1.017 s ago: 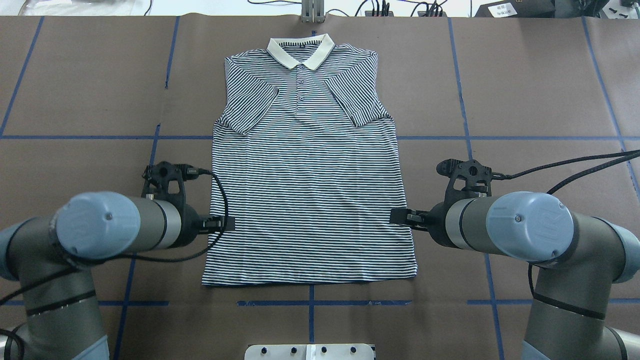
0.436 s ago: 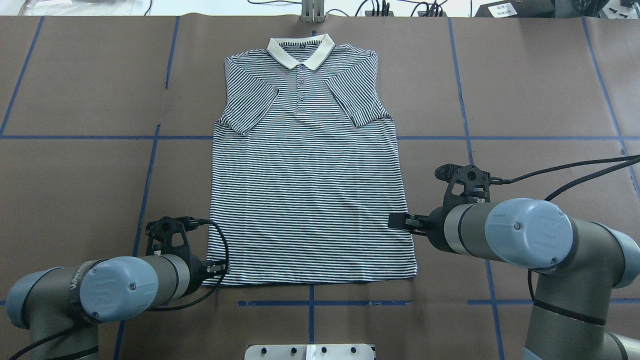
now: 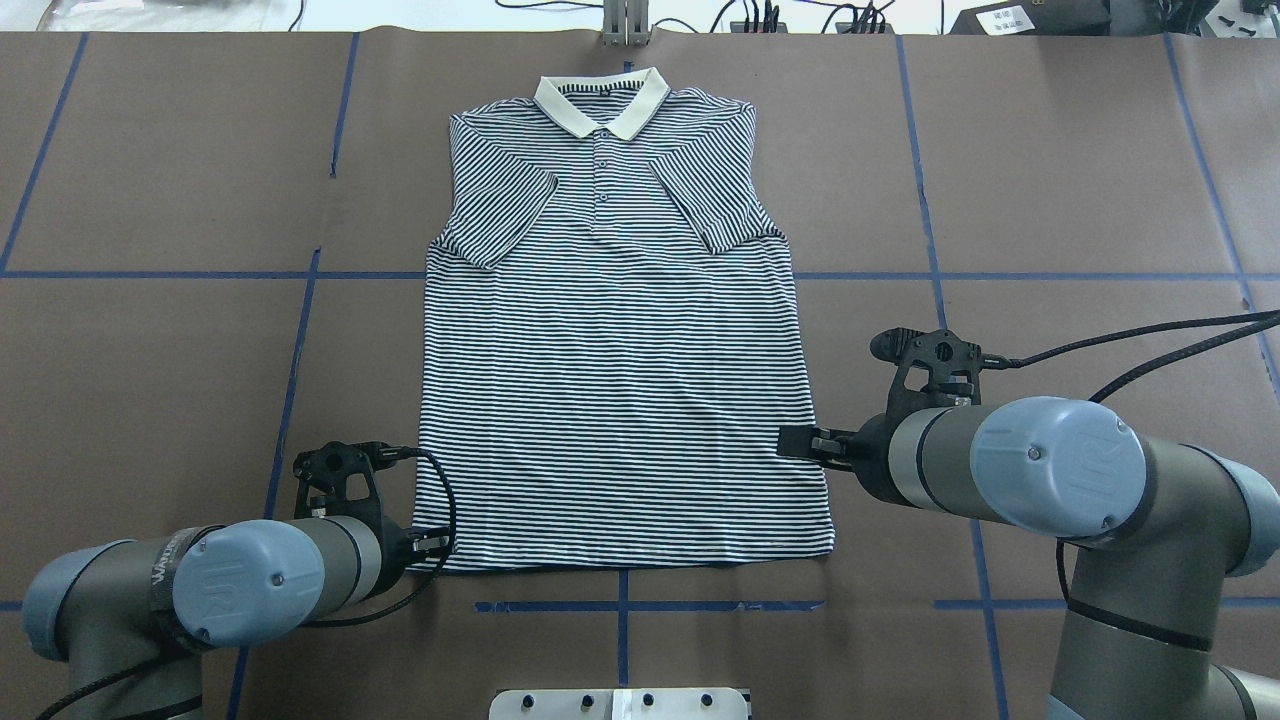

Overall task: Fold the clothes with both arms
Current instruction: 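Lower both grippers to the hem corners nearest the robot and grasp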

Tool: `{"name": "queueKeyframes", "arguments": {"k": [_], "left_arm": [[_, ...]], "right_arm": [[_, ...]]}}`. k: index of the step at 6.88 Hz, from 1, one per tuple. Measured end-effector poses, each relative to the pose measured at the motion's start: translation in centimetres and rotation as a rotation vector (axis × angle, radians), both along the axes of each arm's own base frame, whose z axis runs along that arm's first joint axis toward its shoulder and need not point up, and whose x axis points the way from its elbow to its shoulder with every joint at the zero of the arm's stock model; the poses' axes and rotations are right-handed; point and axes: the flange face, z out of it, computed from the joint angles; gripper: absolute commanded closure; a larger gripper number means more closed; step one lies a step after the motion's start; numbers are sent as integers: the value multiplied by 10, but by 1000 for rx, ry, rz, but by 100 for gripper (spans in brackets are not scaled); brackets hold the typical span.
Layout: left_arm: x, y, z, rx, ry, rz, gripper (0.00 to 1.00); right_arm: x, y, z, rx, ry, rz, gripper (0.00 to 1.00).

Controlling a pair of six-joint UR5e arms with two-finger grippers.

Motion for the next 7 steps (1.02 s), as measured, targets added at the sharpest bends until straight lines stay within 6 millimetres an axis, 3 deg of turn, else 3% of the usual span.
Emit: {"name": "queueKeyframes", "arguments": {"k": [1,3,5,7], "left_arm": [[2,1,2,-1,-4,2,43],[3,3,3,-1,-6,6,79],[4,6,2,-1,-5,12,100],[6,10,1,0,-2,20,100]], "right_arm": [[0,0,0,0,0,0,0],[0,0,0,0,0,0,0],[0,0,0,1,1,2,0],[0,0,0,0,1,2,1]]}}
